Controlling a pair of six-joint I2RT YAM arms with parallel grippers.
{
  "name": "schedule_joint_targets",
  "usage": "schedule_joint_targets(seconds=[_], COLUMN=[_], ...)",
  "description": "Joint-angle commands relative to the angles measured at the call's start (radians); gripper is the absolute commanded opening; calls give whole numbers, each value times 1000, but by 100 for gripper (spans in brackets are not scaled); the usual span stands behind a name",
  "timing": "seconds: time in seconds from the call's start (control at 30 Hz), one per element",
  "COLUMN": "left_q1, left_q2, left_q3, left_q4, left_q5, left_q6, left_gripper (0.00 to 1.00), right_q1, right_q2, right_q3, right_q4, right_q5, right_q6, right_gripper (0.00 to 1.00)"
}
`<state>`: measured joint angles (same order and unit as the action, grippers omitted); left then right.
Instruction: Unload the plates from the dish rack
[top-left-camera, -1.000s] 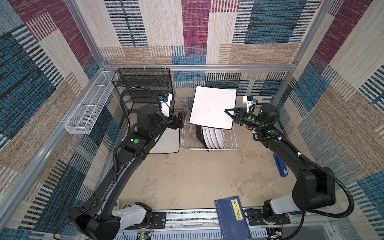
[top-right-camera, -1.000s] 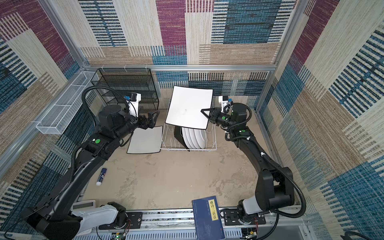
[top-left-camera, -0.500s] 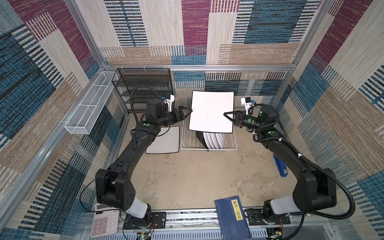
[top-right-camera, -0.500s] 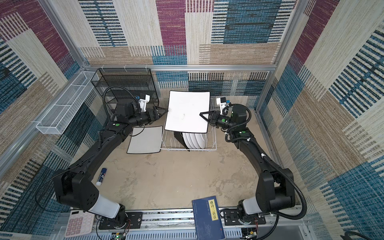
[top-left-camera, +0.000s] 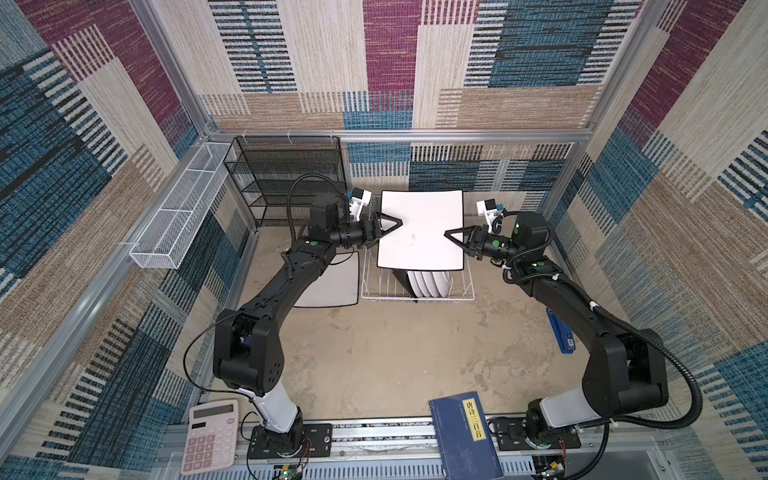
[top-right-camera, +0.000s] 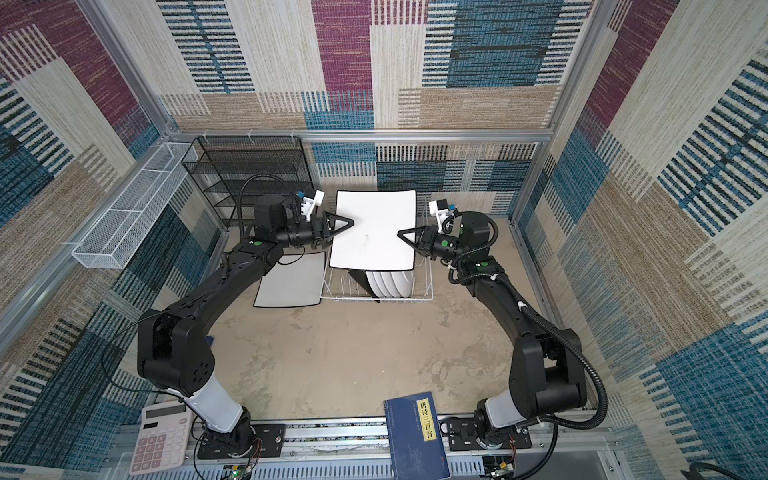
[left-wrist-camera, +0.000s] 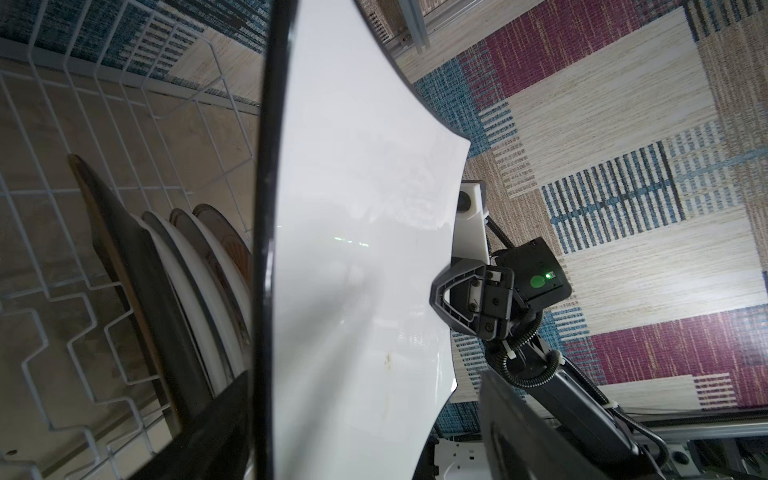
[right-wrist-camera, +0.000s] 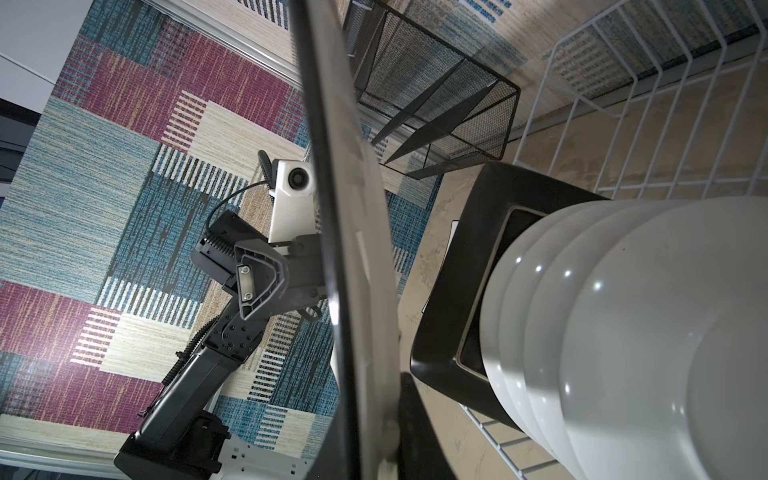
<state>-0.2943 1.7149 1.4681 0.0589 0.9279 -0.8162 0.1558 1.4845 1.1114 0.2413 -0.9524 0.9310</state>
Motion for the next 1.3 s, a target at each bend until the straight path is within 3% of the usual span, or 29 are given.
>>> schedule_joint_targets(seconds=[0.0,0.53,1.1,1.27], left_q1=[-10,-15,-18,-19], left_q2=[14,23,21,14], left_q3=[21,-3,-8,-7], left_q4=[39,133,116,83], left_q5=[48,100,172,169], left_q6=[-14,-51,-33,-11], left_gripper=[81,49,29,17], right_q1=[-1,-1,1,1], right_q2=[4,29,55,56], right_q3=[19,19,15,11], right_q4=[130,162,189,191], right_q5=[-46,-90,-107,-106], right_q6=[8,28,34,34], right_gripper=[0,0,0,0])
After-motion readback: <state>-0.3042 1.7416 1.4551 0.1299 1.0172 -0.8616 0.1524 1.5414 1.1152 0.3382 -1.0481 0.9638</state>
